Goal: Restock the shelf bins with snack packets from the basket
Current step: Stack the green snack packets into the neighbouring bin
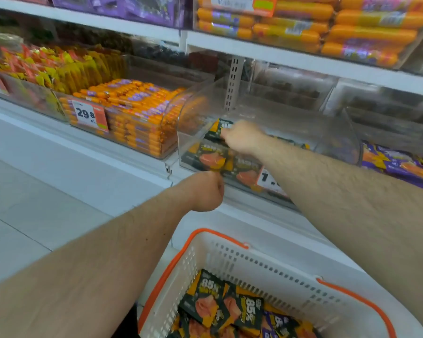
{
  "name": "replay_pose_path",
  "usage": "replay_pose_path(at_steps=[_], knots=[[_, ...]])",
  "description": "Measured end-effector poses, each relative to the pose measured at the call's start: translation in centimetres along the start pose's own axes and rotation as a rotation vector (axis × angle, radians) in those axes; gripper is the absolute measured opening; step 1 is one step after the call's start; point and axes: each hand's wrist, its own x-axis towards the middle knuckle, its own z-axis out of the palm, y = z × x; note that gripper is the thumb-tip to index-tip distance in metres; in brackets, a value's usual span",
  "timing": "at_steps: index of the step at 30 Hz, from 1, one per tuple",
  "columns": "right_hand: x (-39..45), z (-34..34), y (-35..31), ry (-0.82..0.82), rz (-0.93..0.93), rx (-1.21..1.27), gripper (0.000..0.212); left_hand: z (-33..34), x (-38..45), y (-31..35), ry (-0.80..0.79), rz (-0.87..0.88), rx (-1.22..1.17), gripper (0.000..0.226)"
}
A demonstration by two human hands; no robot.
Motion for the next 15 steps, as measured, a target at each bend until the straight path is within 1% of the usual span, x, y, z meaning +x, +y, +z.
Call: replay_pose_path(at_steps=[1,2,4,5,6,7,8,9,10,11,12,14,15], knots=[[-1.1,-0.5,-0.1,0.195,-0.080,-0.120,0.031,0.7,-0.2,0.2,-0.073,0.012,0.043,0.023],[-2.7,-0.6,0.0,0.366,-0.183,-0.188,0.030,1.5,-0.3,0.2,-0.150,0.018,0.099,0.023],[-5.1,-0.2,1.0,0.663,-0.438,-0.108,0.030,3.2,-0.1,-0.1,-0.286,0.040,0.200,0.016],[-6.3,0.6,1.8,0.783,-0.564,-0.069,0.030,4.0,0.1,-0.2,-0.346,0.047,0.270,0.014],[-7.5,1.8,2.9,0.868,-0.650,-0.052,0.029,4.9,0.1,-0.2,-0.414,0.032,0.329,0.013],[-8.9,3.1,4.1,0.898,-0.697,-0.021,0.028,5.8,0.2,-0.2,-0.480,0.022,0.390,0.011],[-10.0,4.8,5.3,0.875,-0.690,0.025,0.028,6.4,0.3,-0.1,-0.540,0.013,0.441,0.009],[-11.3,6.6,6.4,0.817,-0.640,0.078,0.029,6.9,0.3,0.2,-0.586,0.008,0.485,0.011],[-12.6,8.7,7.5,0.726,-0.549,0.124,0.031,7.2,0.2,0.5,-0.622,0.004,0.508,0.017],[-13.8,10.9,8.7,0.593,-0.425,0.139,0.032,7.5,0.1,0.8,-0.636,0.003,0.520,0.023],[-14.8,13.1,9.8,0.416,-0.280,0.118,0.032,7.7,0.0,1.1,-0.630,0.005,0.532,0.027],[-16.1,17.5,12.7,0.051,-0.037,0.050,0.030,8.0,-0.1,1.5,-0.604,0.033,0.537,0.029],[-16.7,19.4,14.0,-0.087,0.049,0.037,0.030,8.2,-0.1,1.6,-0.604,0.046,0.535,0.028]])
